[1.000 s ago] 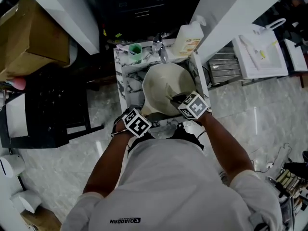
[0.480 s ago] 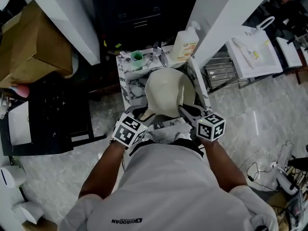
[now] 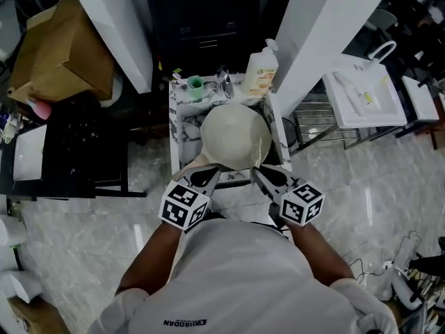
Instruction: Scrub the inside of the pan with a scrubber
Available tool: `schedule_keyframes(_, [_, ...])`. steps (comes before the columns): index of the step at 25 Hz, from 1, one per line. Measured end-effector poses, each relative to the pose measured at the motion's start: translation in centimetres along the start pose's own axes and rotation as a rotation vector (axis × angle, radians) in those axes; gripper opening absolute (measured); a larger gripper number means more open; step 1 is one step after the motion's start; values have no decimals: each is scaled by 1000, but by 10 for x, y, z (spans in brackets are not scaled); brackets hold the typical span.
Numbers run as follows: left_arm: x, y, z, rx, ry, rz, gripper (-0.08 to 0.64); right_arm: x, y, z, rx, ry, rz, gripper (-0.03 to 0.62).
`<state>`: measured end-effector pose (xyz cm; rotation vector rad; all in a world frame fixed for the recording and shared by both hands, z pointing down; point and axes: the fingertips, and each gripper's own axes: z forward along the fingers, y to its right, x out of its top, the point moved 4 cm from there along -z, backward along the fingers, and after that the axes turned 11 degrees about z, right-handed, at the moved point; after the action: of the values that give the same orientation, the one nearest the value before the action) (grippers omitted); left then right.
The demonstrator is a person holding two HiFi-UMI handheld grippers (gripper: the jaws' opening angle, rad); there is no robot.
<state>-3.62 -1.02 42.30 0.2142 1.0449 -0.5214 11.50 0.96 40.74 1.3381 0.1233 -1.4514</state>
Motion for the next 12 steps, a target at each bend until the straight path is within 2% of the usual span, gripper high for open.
schedule_keyframes(6, [4, 76, -3, 109, 39, -89, 14, -21, 2, -67, 47, -29, -68, 64])
schedule_keyframes(12, [-5, 157, -20, 173, 83, -141, 15, -48, -9, -127, 106, -35, -77, 64])
